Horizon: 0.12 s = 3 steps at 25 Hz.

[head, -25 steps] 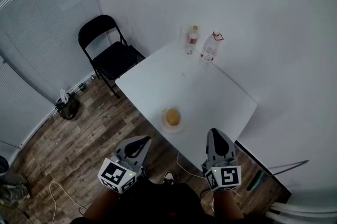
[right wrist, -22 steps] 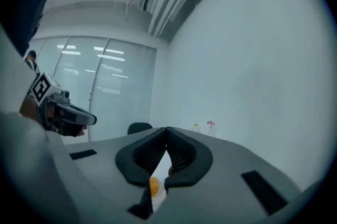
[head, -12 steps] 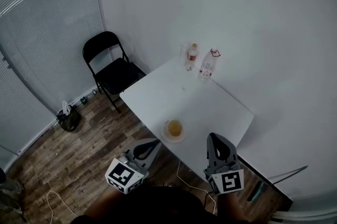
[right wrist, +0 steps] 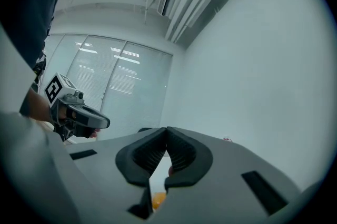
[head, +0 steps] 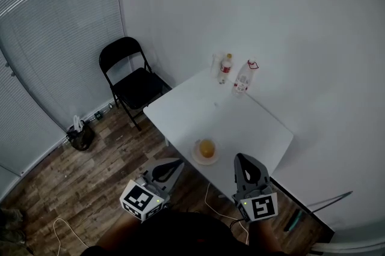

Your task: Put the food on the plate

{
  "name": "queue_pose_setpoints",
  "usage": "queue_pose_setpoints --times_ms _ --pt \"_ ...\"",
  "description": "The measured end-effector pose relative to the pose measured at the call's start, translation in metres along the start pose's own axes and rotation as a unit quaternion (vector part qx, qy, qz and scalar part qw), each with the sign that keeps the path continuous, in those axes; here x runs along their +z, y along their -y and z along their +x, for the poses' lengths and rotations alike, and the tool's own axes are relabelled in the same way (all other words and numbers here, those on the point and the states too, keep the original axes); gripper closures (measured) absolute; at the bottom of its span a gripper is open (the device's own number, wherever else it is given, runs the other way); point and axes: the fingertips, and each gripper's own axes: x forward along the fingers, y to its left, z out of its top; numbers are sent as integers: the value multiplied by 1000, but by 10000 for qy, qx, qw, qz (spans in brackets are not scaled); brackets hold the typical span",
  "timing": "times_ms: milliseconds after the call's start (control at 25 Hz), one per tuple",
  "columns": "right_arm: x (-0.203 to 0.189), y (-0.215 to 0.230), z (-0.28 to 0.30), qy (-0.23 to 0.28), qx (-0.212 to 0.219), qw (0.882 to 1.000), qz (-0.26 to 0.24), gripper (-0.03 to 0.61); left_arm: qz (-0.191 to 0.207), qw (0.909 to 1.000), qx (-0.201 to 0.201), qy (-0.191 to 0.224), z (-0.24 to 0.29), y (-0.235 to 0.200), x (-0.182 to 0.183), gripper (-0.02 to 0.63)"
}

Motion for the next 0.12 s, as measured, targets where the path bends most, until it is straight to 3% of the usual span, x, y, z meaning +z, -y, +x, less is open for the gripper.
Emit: queue_pose_setpoints --times_ms 120 --pt "1 -8 5 2 56 10000 21 555 -12 10000 -14 -15 -4 -6 -1 591"
